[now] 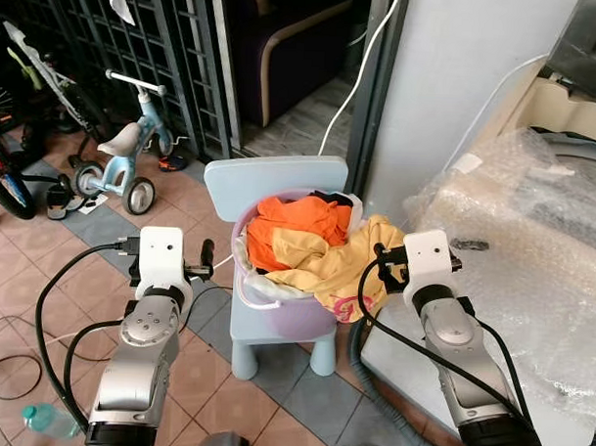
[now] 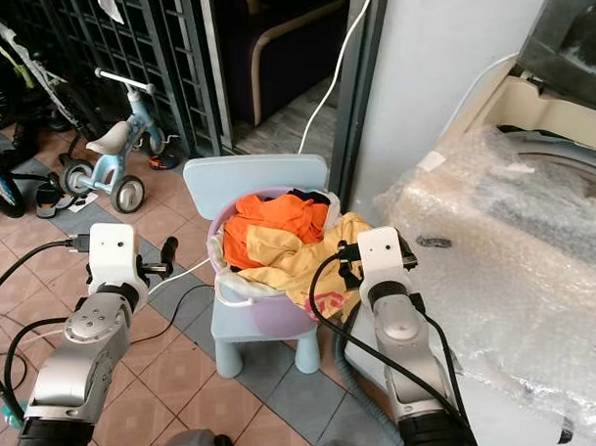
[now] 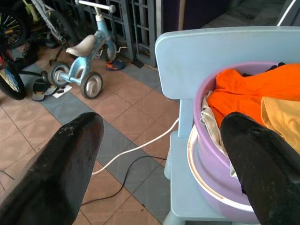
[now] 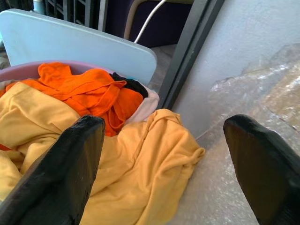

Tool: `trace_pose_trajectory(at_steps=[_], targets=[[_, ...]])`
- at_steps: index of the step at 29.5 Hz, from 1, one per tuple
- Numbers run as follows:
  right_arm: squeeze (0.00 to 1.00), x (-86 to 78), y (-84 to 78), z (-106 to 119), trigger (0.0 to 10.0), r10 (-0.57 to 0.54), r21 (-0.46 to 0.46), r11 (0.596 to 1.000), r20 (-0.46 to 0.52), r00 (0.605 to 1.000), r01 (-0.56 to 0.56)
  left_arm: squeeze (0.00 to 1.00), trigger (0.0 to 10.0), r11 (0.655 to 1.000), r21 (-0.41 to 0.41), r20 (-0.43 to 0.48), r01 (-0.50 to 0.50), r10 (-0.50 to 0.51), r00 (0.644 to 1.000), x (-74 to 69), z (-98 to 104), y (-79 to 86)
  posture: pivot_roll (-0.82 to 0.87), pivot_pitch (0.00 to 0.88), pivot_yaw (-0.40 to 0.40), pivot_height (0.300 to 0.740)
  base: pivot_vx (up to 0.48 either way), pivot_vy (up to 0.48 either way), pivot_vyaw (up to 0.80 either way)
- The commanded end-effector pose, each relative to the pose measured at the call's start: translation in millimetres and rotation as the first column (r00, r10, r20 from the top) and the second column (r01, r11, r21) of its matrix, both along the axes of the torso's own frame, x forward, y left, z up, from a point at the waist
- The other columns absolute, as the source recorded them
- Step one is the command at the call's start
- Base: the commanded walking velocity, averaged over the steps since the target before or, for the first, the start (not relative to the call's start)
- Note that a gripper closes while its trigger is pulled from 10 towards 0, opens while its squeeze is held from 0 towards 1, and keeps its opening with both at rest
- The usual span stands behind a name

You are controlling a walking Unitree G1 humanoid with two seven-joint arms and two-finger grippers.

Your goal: Clothes washing

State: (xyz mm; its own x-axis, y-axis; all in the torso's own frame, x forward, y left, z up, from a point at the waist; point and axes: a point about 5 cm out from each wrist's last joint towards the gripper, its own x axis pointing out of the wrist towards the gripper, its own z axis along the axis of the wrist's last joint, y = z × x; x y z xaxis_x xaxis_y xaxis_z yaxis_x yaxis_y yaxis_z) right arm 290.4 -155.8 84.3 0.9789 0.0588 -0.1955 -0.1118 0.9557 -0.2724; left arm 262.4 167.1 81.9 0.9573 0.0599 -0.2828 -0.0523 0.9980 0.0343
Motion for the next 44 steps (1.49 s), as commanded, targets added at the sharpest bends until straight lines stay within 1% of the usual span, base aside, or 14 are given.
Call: trace_pose_trajectory(at_steps=[1, 3, 5, 7, 9, 12, 15, 20, 23, 24, 25, 26, 37, 44], targets=[[0.0, 3.2, 9.0, -4.1, 10.0, 0.031, -0.01, 0.999, -0.031, 0.999, -0.032, 0.0, 10.0, 1.0, -0.001, 0.01, 0.017, -0.017, 1.0, -0.4, 3.1, -1.2, -0.01, 0.058, 0.033, 0.74, 0.0, 0.0, 0.8], [0.0, 9.0, 16.3, -7.9, 10.0, 0.065, 0.004, 0.998, -0.073, 0.995, -0.065, 0.0, 10.0, 1.0, 0.013, 0.043, 0.018, -0.019, 0.999, 1.7, 7.1, -7.8, 0.0, 0.071, 0.026, 0.74, 0.0, 0.0, 0.65], [0.0, 11.7, 18.7, -8.9, 10.0, 0.08, 0.006, 0.997, -0.08, 0.994, -0.079, 0.0, 10.0, 0.999, 0.018, 0.054, 0.026, -0.027, 0.998, 1.6, 9.0, -10.1, 0.0, 0.072, 0.024, 0.74, 0.0, 0.0, 0.44], [0.0, 14.8, 20.6, -13.7, 10.0, 0.093, -0.019, 0.995, -0.108, 0.99, -0.095, 0.0, 10.0, 1.0, -0.004, 0.047, 0.024, -0.024, 0.999, -0.8, 9.8, -12.6, 0.01, 0.082, 0.019, 0.74, 0.0, 0.0, 0.0], [0.0, 18.2, 19.1, -23.5, 10.0, 0.08, -0.036, 0.995, -0.173, 0.982, -0.088, 0.0, 10.0, 0.999, -0.01, 0.054, 0.051, -0.05, 0.997, -8.8, 10.1, -15.2, 0.02, 0.099, 0.014, 0.74, 0.0, 0.0, 0.0], [0.0, 18.9, 18.7, -28.7, 10.0, 0.085, -0.039, 0.995, -0.212, 0.973, -0.096, 0.0, 10.0, 0.999, -0.001, 0.042, 0.051, -0.051, 0.998, -16.0, 8.4, -14.2, 0.03, 0.114, 0.011, 0.74, 0.0, 0.0, 0.0], [0.0, 19.5, 9.8, -38.0, 10.0, 0.06, -0.072, 0.994, -0.286, 0.956, -0.084, 0.0, 10.0, 0.998, -0.005, 0.023, 0.062, -0.061, 0.998, -25.9, 6.0, -14.1, 0.04, 0.142, 0.007, 0.74, 0.0, 0.0, 0.0], [0.0, 22.2, 1.3, -47.6, 10.0, 0.033, -0.053, 0.997, -0.345, 0.938, -0.054, 0.0, 10.0, 0.997, -0.009, 0.016, 0.075, -0.075, 0.997, -31.3, 9.2, -17.7, 0.06, 0.171, 0.002, 0.74, 0.0, 0.0, 0.0], [0.0, 23.6, 3.0, -49.0, 10.0, 0.035, -0.036, 0.998, -0.351, 0.936, -0.051, 0.0, 10.0, 0.997, -0.01, 0.015, 0.077, -0.076, 0.997, -33.7, 9.6, -18.7, 0.06, 0.178, 0.001, 0.74, 0.0, 0.0, 0.0], [0.0, 24.0, 4.3, -49.2, 9.5, 0.037, -0.016, 0.999, -0.354, 0.935, -0.046, 0.0, 10.0, 0.997, -0.012, 0.013, 0.077, -0.076, 0.997, -34.6, 9.3, -18.5, 0.06, 0.179, 0.001, 0.74, 0.0, 0.0, 0.0], [0.0, 24.7, 6.4, -49.5, 5.8, 0.036, 0.017, 0.999, -0.361, 0.932, -0.033, 0.0, 10.0, 0.997, -0.012, 0.009, 0.077, -0.076, 0.997, -36.4, 9.1, -18.2, 0.06, 0.183, 0.0, 0.74, 0.0, 0.0, 0.0], [0.0, 25.7, 8.6, -49.3, 0.0, 0.038, 0.04, 0.999, -0.363, 0.931, -0.025, 0.0, 10.0, 0.997, -0.01, 0.005, 0.076, -0.076, 0.997, -37.4, 8.7, -17.7, 0.06, 0.185, 0.0, 0.74, 0.0, 0.0, 0.0], [0.0, 27.1, 19.0, -53.1, 0.0, 0.051, 0.118, 0.993, -0.373, 0.927, -0.007, 0.0, 10.0, 0.998, -0.008, -0.006, 0.067, -0.067, 0.998, -39.2, 8.5, -17.5, 0.07, 0.177, -0.005, 0.74, 0.0, 0.0, 0.0], [0.0, 33.6, 19.8, -48.9, 0.0, 0.054, 0.137, 0.991, -0.359, 0.932, -0.004, 0.0, 10.0, 0.998, 0.001, 0.006, 0.061, -0.061, 0.998, -32.9, 10.7, -15.7, 0.07, 0.163, -0.006, 0.74, 0.0, 0.0, 0.0]])
